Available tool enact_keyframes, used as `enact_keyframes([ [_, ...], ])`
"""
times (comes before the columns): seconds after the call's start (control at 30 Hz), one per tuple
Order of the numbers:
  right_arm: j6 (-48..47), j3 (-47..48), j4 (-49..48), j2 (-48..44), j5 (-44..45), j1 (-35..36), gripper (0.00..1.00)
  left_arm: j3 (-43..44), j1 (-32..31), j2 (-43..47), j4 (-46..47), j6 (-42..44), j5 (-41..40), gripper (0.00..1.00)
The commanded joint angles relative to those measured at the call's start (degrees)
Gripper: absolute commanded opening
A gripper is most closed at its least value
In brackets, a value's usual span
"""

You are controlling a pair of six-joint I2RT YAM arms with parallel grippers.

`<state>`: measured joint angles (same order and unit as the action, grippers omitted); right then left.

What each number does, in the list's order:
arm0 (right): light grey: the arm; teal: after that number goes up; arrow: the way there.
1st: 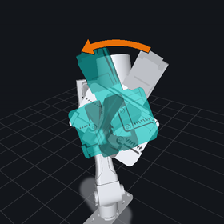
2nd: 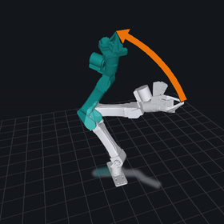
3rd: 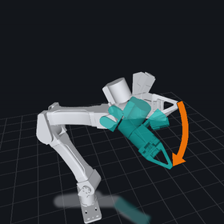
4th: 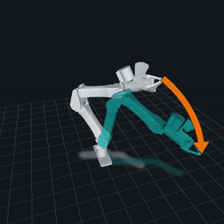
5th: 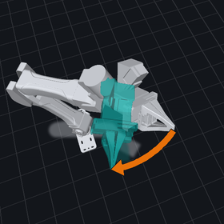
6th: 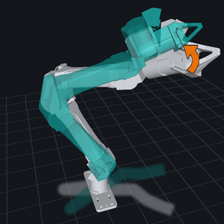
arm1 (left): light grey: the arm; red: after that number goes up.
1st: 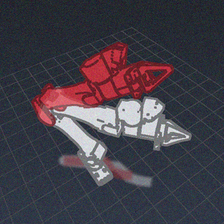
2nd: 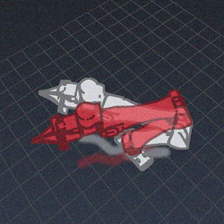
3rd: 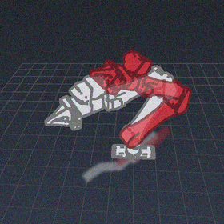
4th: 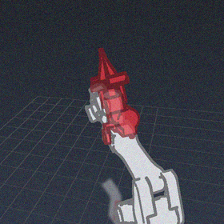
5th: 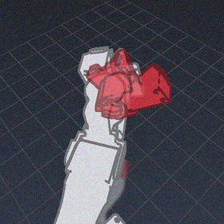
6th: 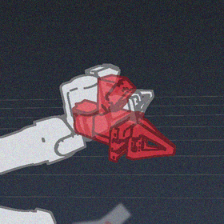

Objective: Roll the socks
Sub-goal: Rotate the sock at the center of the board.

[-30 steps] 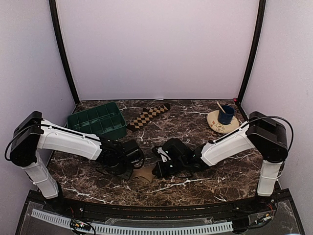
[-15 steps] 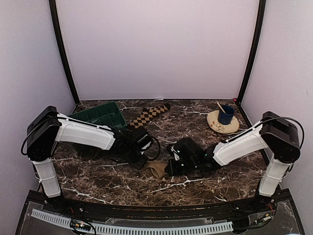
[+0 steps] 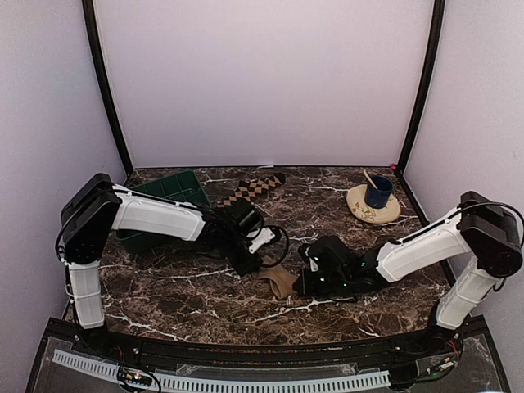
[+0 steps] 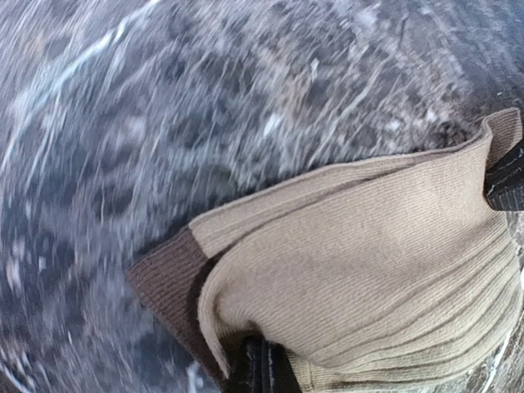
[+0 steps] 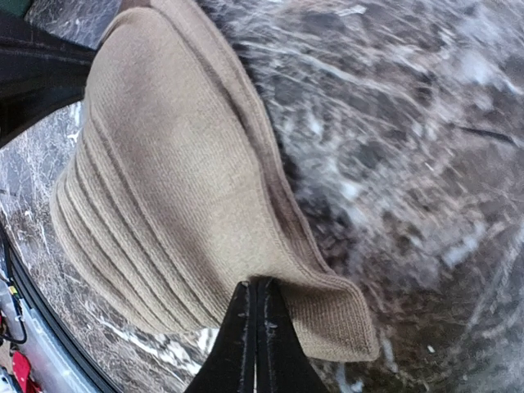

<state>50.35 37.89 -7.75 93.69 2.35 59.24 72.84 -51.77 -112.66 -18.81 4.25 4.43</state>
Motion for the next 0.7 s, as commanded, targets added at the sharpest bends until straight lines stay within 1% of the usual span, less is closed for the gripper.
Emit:
enact_keyframes([
  [0.0, 3.01, -2.35, 1.95, -1.85, 2.26, 0.74, 0.00, 2.62, 1.98, -1.82, 1.20, 7.29, 5.23, 0.00],
  [0.1, 4.25, -3.00, 2.20, -2.00, 3.36, 1.75, 0.00, 4.21, 3.17, -2.65, 1.48, 9.05, 6.81, 0.00],
  [0.23, 5.99, -3.33, 2.24, -2.01, 4.61, 3.53, 0.00, 5.49, 3.89, -2.99, 1.71, 11.73, 6.44, 0.00],
  [0.43, 8.95, -1.02, 3.30, -1.69, 6.89, 7.93, 0.00, 7.68, 4.89, -4.03, 4.03, 14.05, 6.22, 0.00],
  [0.67, 10.86, 3.27, 3.89, 2.41, 8.89, 12.45, 0.00, 11.09, 4.90, -7.08, 4.25, 15.08, 7.31, 0.00],
])
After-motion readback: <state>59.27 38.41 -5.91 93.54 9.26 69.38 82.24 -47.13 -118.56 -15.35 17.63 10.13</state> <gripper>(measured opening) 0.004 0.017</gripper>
